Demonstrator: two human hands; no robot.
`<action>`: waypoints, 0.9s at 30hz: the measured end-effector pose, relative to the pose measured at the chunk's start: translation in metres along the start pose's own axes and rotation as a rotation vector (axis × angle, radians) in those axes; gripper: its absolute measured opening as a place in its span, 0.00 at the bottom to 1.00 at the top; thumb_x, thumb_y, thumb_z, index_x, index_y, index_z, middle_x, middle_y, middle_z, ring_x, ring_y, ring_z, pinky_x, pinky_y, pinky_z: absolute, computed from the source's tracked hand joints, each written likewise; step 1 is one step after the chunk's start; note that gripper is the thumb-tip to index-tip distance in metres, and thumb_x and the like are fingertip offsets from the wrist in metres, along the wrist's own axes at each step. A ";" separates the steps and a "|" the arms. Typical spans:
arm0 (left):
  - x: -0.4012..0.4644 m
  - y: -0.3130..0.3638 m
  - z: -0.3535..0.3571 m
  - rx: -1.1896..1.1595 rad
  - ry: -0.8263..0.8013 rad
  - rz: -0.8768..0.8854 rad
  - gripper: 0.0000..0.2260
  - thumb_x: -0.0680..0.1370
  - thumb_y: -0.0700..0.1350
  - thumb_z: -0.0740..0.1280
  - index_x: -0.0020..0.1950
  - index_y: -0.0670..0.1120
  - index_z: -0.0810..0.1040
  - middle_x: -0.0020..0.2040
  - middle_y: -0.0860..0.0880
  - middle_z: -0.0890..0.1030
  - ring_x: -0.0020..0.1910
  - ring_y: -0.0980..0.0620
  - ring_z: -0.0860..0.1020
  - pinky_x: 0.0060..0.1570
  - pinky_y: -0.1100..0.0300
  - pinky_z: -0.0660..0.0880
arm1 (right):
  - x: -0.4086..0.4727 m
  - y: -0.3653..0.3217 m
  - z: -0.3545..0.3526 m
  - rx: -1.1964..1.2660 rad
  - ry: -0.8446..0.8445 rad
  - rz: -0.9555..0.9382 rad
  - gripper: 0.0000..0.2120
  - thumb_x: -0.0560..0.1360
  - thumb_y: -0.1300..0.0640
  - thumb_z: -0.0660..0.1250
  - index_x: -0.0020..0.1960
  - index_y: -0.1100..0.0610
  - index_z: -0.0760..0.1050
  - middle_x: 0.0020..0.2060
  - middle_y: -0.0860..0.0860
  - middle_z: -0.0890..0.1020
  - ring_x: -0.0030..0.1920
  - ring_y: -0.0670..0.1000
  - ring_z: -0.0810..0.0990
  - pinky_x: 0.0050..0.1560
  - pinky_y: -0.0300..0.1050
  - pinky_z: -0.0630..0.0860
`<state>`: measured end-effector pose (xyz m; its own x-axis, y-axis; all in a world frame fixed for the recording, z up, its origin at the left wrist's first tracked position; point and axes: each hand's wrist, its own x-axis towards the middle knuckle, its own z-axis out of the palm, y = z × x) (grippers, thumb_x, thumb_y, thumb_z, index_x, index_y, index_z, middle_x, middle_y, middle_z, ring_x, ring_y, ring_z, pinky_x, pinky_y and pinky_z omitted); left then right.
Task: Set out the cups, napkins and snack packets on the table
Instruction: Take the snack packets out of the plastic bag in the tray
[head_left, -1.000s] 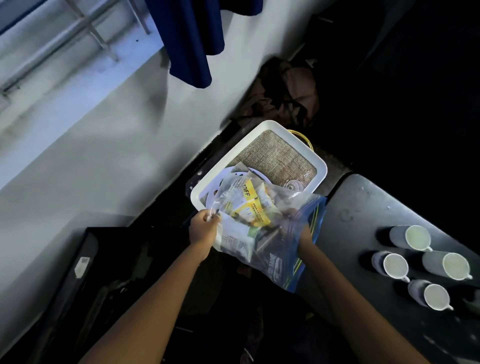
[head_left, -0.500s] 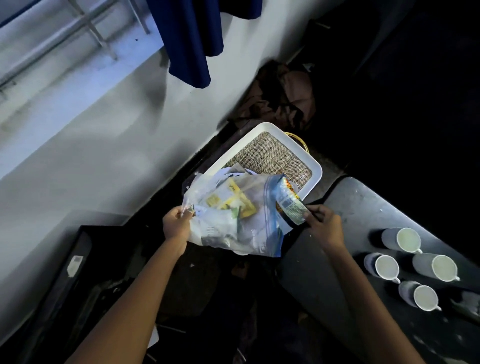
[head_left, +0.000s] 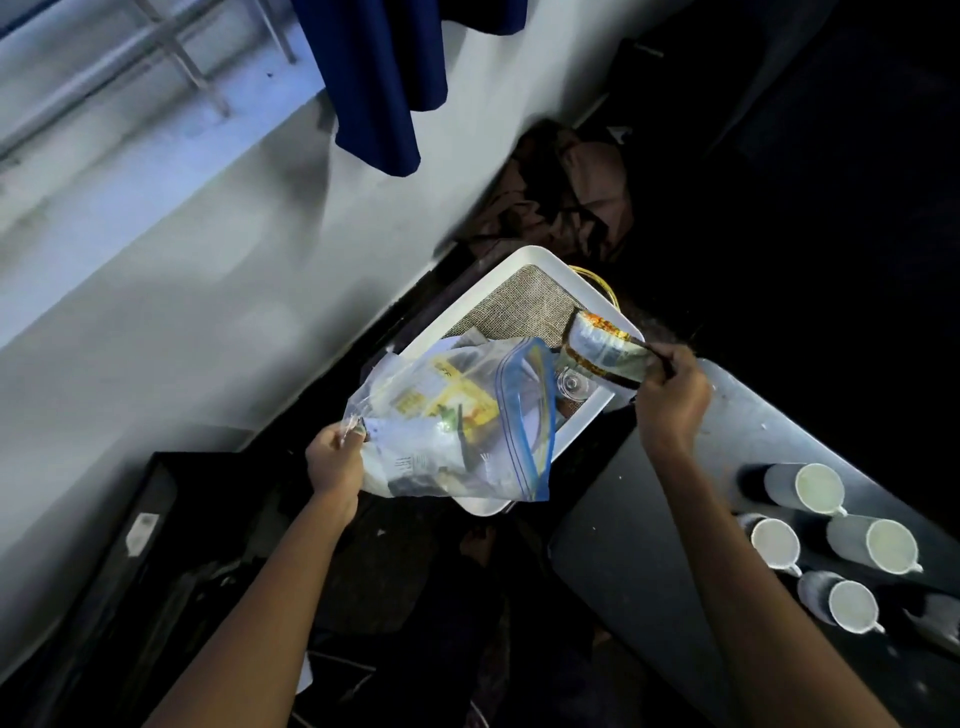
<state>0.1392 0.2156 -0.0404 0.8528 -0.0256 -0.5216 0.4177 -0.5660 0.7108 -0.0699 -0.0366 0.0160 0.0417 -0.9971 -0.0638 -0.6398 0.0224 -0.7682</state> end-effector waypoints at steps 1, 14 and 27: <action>-0.001 0.000 0.000 -0.007 0.003 -0.007 0.09 0.77 0.38 0.66 0.54 0.35 0.77 0.44 0.44 0.76 0.42 0.51 0.74 0.34 0.62 0.69 | -0.001 -0.001 0.003 0.007 0.058 0.000 0.11 0.75 0.67 0.59 0.52 0.61 0.79 0.45 0.56 0.83 0.42 0.48 0.75 0.40 0.34 0.65; -0.001 -0.002 -0.003 -0.021 0.009 -0.025 0.03 0.77 0.39 0.66 0.49 0.42 0.76 0.38 0.49 0.75 0.40 0.51 0.74 0.33 0.65 0.68 | -0.026 0.050 0.038 -0.681 -0.585 -0.355 0.15 0.74 0.63 0.64 0.59 0.57 0.77 0.71 0.56 0.67 0.72 0.60 0.59 0.67 0.58 0.61; 0.001 -0.002 -0.004 0.014 -0.009 -0.027 0.09 0.77 0.40 0.66 0.55 0.37 0.77 0.46 0.44 0.77 0.45 0.48 0.75 0.41 0.59 0.70 | -0.042 0.059 0.065 -0.995 -0.694 -0.512 0.32 0.79 0.53 0.51 0.77 0.57 0.38 0.77 0.57 0.42 0.77 0.59 0.40 0.74 0.60 0.41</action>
<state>0.1405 0.2202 -0.0408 0.8388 -0.0173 -0.5442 0.4358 -0.5780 0.6900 -0.0598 0.0116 -0.0679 0.6386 -0.6256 -0.4483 -0.7094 -0.7043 -0.0277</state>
